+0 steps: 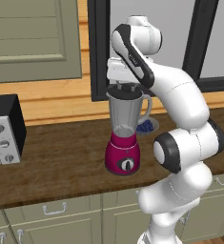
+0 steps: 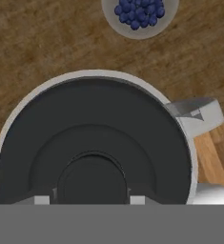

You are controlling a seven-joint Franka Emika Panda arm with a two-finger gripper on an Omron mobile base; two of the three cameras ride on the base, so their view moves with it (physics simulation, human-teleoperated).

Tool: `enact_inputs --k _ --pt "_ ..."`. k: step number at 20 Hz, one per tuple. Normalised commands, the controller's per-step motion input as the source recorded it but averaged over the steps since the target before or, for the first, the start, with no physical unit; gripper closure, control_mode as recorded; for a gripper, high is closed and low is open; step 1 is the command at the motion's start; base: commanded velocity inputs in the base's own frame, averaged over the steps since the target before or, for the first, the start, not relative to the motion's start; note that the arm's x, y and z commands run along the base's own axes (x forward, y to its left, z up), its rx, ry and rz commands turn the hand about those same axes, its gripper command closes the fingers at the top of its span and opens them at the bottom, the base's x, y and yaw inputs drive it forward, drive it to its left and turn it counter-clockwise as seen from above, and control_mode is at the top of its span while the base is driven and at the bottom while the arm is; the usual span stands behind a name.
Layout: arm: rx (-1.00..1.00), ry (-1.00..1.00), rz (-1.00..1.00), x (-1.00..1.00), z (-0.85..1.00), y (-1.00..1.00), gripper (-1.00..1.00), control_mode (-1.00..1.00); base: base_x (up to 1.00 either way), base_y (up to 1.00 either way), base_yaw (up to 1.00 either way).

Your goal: Close the lid blender by securely placing the lid on top.

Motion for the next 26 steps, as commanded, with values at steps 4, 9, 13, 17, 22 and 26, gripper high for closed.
enact_inputs --k 4,9,13,17,22,26 --pt "0.0 -0.05 0.0 -0.35 -0.3 0.0 1.0 -1.0 0.0 0.0 0.0" --pt "-0.01 -0.14 0.0 -0.4 -0.49 0.04 -1.0 -1.0 0.0 0.0 0.0" --pt "0.0 -0.11 0.0 -0.17 -0.23 0.0 -1.0 -1.0 0.0 0.0 0.0" --pt "0.0 -0.11 0.0 -0.13 -0.02 0.0 -1.0 -1.0 0.0 0.0 0.0" --pt "0.0 -0.04 0.0 -0.02 0.0 0.06 -1.0 -1.0 0.0 0.0 0.0" --pt "0.0 -0.13 0.0 -0.23 0.13 -0.03 -1.0 -1.0 0.0 0.0 0.0"
